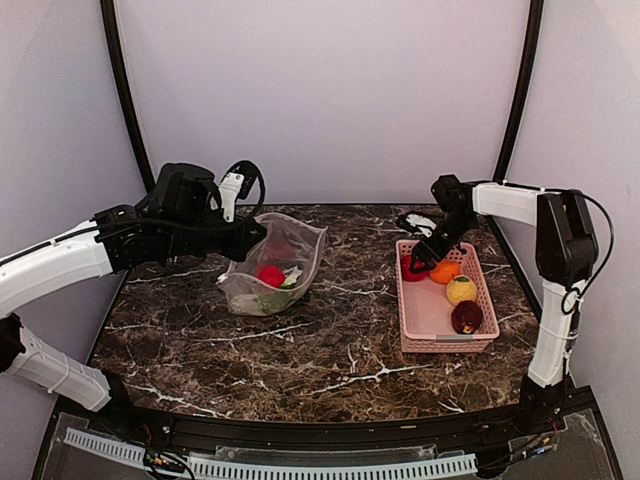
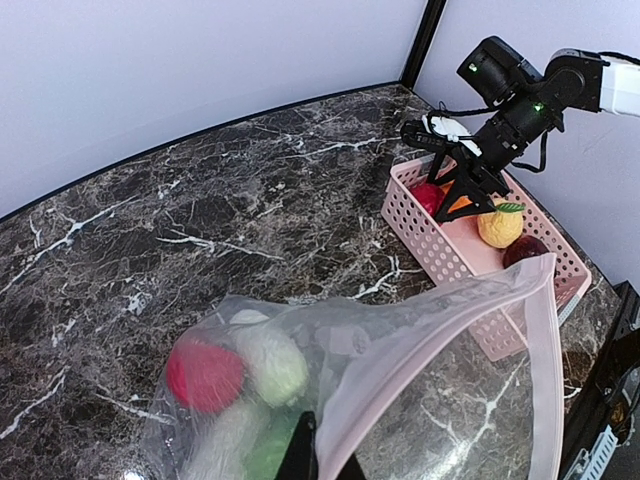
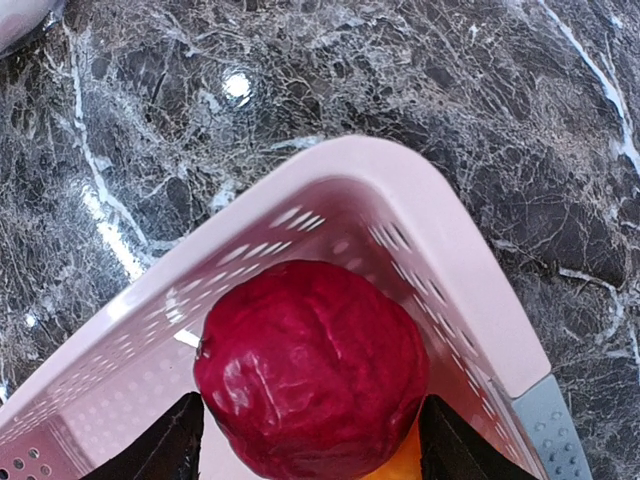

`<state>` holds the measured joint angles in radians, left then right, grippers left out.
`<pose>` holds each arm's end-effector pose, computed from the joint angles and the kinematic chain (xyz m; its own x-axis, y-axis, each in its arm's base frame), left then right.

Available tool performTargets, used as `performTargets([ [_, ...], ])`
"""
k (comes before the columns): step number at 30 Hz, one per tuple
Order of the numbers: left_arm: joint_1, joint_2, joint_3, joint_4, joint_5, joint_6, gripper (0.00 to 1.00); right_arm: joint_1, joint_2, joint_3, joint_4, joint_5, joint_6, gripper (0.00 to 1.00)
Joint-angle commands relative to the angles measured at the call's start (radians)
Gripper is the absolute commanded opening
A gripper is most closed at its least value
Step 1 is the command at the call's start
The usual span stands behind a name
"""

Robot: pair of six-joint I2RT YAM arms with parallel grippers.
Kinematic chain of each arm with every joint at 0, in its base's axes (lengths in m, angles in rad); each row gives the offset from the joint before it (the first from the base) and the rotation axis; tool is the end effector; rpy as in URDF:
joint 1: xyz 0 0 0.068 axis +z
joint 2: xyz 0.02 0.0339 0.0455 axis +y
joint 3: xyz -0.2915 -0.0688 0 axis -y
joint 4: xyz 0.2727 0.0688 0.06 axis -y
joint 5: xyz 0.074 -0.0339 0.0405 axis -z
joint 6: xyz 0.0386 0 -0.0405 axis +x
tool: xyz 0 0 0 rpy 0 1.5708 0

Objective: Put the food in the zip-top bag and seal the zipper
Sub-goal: Pick up the fake fruit from the bin.

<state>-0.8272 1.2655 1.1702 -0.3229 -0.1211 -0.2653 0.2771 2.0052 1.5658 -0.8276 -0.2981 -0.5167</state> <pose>0.2148 -0.2266 0.3797 -0.4373 0.0910 -0.8947 0.5609 0.8053 -0.1923 0.4280 0.1335 0.2104 -0.6271 -0.6693 -0.3985 -0.7542 0.6495 0.0959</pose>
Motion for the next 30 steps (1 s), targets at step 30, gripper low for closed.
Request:
performTargets([
  [30,0.007,0.043,0.028,-0.007,0.014,0.003,0.01,0.009,-0.064,-0.011,0.05,0.013,0.019,0.68],
])
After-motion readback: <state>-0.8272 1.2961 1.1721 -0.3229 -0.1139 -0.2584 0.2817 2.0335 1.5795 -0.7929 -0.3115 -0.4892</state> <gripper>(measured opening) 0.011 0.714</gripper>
